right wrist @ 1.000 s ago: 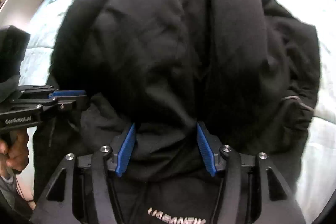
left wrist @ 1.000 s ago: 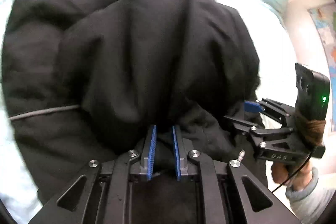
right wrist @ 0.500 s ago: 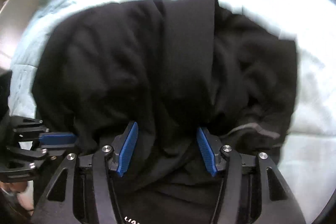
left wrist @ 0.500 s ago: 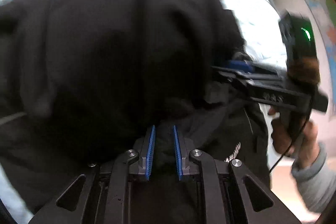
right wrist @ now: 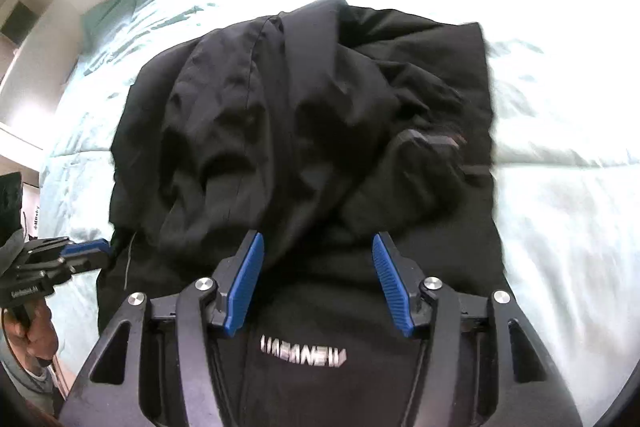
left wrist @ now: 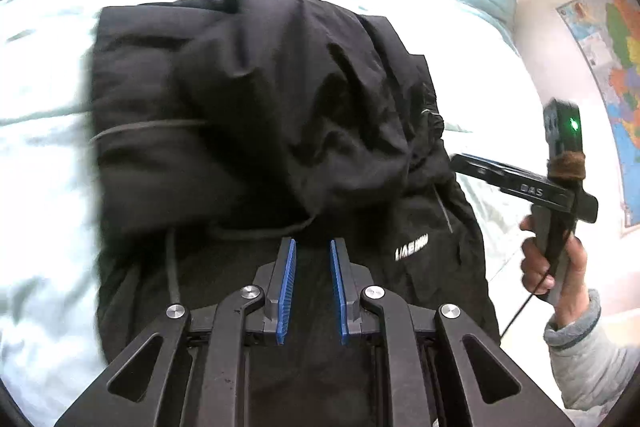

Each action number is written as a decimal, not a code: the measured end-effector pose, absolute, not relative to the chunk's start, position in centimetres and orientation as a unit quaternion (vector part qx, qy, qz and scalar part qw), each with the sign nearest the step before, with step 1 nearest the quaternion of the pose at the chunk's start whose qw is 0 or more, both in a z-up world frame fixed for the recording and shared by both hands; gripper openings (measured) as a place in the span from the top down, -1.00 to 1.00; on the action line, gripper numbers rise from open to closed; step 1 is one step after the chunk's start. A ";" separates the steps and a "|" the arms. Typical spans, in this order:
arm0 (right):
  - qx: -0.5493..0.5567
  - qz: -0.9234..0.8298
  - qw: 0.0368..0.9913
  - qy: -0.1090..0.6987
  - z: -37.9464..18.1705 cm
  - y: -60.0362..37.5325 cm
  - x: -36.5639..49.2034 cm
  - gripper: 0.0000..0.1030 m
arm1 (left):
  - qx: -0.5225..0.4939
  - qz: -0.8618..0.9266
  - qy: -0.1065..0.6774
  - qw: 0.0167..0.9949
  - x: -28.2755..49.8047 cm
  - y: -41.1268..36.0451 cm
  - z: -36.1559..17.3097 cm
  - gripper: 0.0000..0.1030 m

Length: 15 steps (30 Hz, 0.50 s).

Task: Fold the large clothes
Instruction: 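Fold the hood over the jacket body with both tools and release, then grasp the jacket hem with both tools side by side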

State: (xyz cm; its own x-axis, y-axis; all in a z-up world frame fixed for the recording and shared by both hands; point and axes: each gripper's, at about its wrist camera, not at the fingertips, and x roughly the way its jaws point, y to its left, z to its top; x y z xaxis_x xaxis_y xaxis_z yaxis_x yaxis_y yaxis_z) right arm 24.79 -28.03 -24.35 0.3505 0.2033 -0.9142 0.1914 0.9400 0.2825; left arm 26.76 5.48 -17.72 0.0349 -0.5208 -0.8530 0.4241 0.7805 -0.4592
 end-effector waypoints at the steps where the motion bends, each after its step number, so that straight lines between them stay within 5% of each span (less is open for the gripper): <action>1: 0.175 0.001 0.805 0.567 -23.8 -27.9 24.0 -0.17 | -0.041 -0.322 0.610 0.723 26.2 7.2 -17.4 0.65; 15: 0.210 -0.024 0.791 0.575 -21.2 -30.2 9.3 -0.17 | -0.076 -0.177 0.603 0.774 16.0 17.9 -15.7 0.65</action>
